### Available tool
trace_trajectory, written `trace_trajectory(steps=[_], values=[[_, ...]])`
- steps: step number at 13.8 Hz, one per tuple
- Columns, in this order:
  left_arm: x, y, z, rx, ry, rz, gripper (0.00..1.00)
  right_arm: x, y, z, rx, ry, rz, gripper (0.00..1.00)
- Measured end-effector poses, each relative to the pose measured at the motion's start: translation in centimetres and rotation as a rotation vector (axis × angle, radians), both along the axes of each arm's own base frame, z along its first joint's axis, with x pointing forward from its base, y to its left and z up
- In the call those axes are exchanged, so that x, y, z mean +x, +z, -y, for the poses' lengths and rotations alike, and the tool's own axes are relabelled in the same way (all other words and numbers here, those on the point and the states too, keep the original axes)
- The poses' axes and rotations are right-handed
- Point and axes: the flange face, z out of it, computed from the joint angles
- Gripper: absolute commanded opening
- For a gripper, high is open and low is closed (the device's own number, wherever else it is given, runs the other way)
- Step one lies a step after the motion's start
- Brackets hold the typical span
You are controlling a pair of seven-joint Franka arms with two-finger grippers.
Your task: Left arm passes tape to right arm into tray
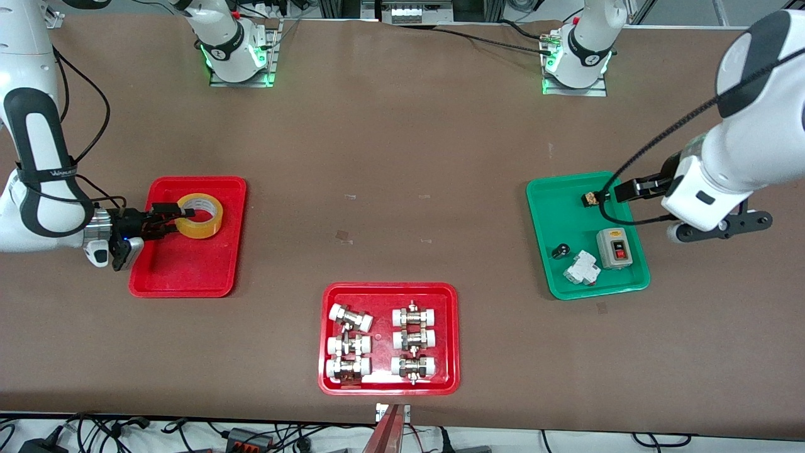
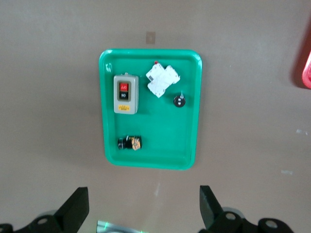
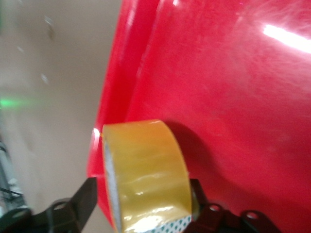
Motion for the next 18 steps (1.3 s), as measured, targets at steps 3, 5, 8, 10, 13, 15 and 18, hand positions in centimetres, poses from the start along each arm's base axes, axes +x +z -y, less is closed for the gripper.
trace_trajectory(steps=[3, 5, 8, 10, 13, 15, 18], values=[[-4.5, -1.0, 0.0, 0.027, -0.022, 0.04, 1.0, 1.7, 2.1, -1.4, -0.114, 0.109, 0.076, 1.0], [-5.4, -0.5, -0.1, 0.027, -0.03, 0.083, 1.0, 2.8, 5.3, -3.1, -0.188, 0.176, 0.127, 1.0], [-5.3, -0.3, -0.4, 0.024, -0.029, 0.104, 1.0, 3.7, 11.3, -5.5, -0.336, 0.141, 0.15, 1.0], [-5.1, -0.3, -0.5, 0.02, -0.03, 0.119, 1.0, 3.4, 16.1, -6.8, -0.41, 0.039, 0.134, 1.0], [-4.9, 0.1, 0.7, 0.01, -0.06, 0.159, 1.0, 1.8, 23.4, -8.0, -0.527, -0.127, 0.103, 1.0], [-4.8, 0.3, 1.2, -0.006, -0.072, 0.173, 1.0, 0.2, 28.2, -9.3, -0.606, -0.211, 0.098, 1.0], [-4.1, 0.4, -2.5, -0.039, -0.141, 0.166, 1.0, -2.8, 34.7, -11.5, -0.653, -0.304, 0.109, 1.0]])
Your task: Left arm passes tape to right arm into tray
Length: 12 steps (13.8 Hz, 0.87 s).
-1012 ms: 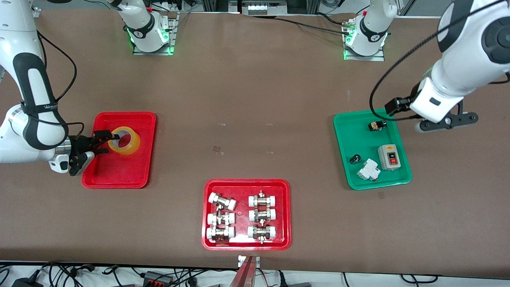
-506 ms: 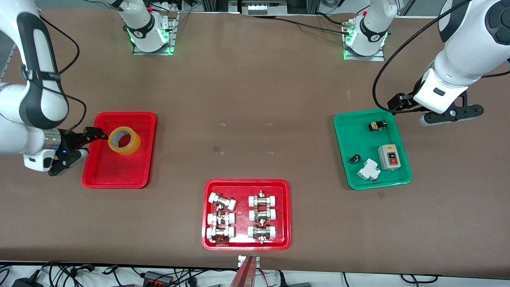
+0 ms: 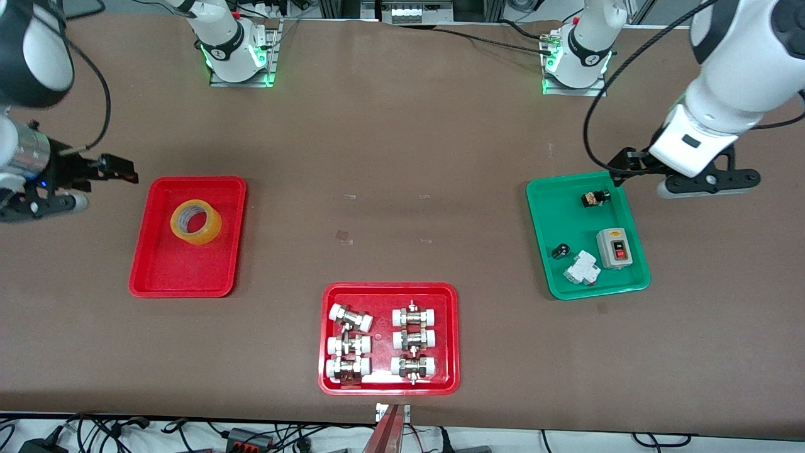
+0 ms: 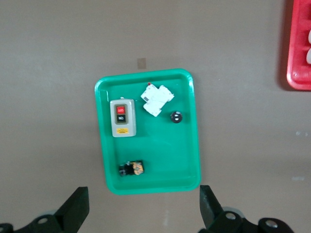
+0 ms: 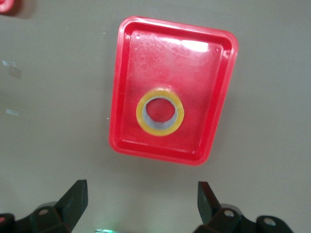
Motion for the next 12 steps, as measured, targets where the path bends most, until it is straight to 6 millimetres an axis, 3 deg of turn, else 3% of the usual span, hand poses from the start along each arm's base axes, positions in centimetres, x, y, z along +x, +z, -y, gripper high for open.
trace_trajectory(steps=[2, 6, 8, 12], values=[[0.3, 0.8, -2.1, -0.003, -0.016, 0.008, 1.0, -1.6, 3.3, -1.3, -0.007, -0.027, 0.041, 1.0], [0.0, 4.4, -1.7, -0.014, -0.028, -0.026, 1.0, -2.4, 8.0, -1.6, -0.008, -0.047, 0.134, 1.0], [-0.2, 4.9, -1.0, -0.026, -0.039, -0.031, 1.0, -2.0, 8.8, -1.5, -0.008, -0.051, 0.16, 1.0], [0.3, 4.4, -0.4, -0.056, -0.042, -0.026, 1.0, -0.9, 8.2, -1.8, -0.016, -0.161, 0.155, 1.0]])
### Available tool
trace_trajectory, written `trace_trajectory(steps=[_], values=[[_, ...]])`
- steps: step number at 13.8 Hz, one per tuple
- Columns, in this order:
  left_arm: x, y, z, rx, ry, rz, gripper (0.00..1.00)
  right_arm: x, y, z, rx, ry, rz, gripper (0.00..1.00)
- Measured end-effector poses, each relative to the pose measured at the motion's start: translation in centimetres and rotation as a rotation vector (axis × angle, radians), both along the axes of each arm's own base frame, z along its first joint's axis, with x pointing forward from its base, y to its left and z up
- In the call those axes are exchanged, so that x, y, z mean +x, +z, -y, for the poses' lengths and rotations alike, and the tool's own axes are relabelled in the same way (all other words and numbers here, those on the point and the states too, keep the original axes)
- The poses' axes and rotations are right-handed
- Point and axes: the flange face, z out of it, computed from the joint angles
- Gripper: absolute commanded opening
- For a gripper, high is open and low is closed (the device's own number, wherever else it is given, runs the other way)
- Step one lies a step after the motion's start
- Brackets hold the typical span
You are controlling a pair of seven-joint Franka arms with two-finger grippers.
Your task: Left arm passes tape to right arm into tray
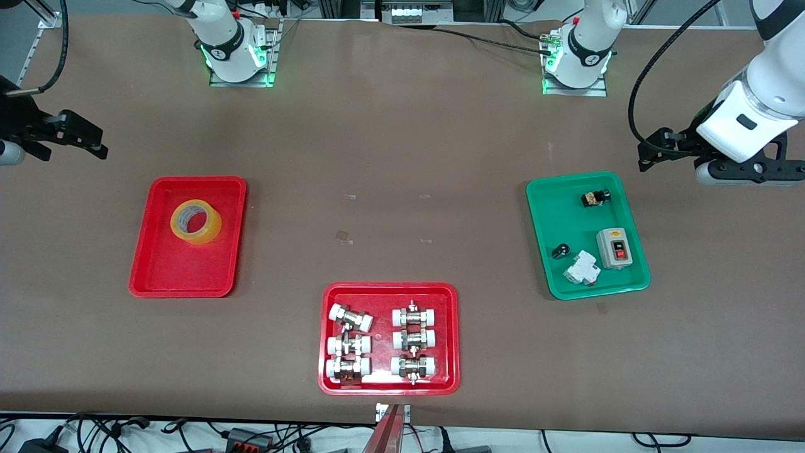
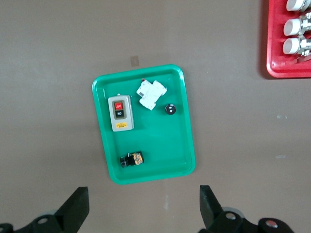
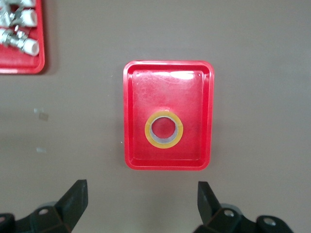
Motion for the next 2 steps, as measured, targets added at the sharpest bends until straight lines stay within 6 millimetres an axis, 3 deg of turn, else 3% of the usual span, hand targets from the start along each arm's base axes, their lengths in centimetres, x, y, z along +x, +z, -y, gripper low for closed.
trace_trajectory(steps=[2], values=[[0.22, -0.15, 0.25, -0.004, -0.004, 0.007, 1.0, 0.1, 0.02, -0.28, 0.0, -0.041, 0.001, 1.0]])
